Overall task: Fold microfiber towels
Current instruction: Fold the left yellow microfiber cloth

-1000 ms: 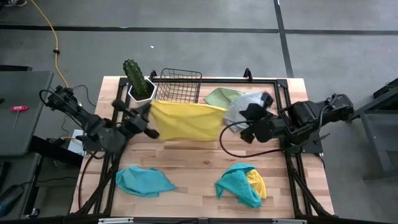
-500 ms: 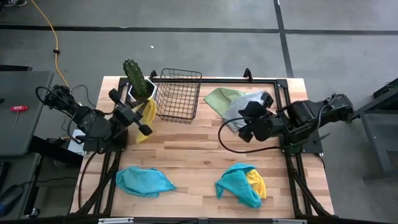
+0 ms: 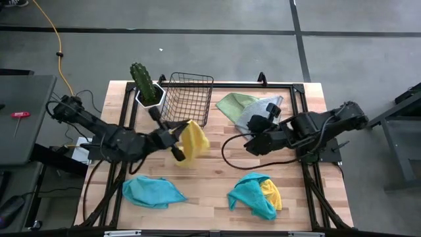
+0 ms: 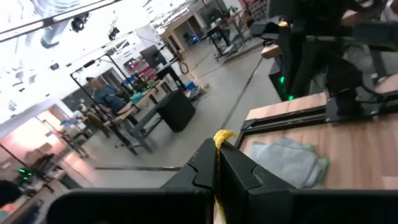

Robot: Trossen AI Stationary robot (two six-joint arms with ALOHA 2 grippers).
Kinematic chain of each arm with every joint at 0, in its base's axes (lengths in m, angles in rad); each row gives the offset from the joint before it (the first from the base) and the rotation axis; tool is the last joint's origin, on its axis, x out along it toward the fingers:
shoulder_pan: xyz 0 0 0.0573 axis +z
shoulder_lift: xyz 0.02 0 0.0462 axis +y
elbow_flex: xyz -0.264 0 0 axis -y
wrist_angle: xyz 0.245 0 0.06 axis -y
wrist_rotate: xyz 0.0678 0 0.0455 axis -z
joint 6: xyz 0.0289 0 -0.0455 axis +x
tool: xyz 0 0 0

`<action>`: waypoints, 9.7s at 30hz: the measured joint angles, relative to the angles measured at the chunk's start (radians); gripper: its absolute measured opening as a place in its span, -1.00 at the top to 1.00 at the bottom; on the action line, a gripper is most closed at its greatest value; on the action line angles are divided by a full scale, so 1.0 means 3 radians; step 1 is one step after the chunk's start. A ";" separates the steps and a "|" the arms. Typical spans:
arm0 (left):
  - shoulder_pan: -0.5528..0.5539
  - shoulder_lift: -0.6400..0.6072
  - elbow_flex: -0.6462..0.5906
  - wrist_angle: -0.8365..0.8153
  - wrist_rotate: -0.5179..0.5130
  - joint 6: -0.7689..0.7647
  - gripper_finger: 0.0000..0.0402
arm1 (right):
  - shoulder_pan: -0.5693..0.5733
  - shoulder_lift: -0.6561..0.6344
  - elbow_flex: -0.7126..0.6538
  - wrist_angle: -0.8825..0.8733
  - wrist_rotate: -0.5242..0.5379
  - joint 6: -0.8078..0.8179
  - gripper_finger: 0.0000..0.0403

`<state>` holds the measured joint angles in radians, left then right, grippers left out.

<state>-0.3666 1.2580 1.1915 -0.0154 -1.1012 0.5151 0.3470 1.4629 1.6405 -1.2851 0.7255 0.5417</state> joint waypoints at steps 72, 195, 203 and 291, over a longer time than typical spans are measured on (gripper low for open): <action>0.0674 0.0464 0.0525 -0.1714 0.1714 -0.1682 1.00 | 0.0011 0.1695 -0.1355 0.2289 0.0510 -0.0809 0.97; 0.0489 -0.0161 0.1141 -0.2836 0.1224 -0.1441 1.00 | 0.0116 -0.0883 -0.0931 0.1876 0.0317 -0.1744 1.00; 0.0489 -0.0156 0.1259 -0.3379 0.1252 -0.1313 1.00 | 0.0118 -0.0880 -0.0791 0.1722 0.0372 -0.1839 1.00; -0.1679 0.0694 -0.1436 -0.0862 0.1803 -0.3994 1.00 | 0.0936 0.1663 -0.0019 0.1018 -0.1902 0.0582 1.00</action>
<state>-0.8702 1.4662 0.7609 -0.2741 -0.5602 -0.6831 0.6278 1.9618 1.6348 -0.9797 0.1548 0.7164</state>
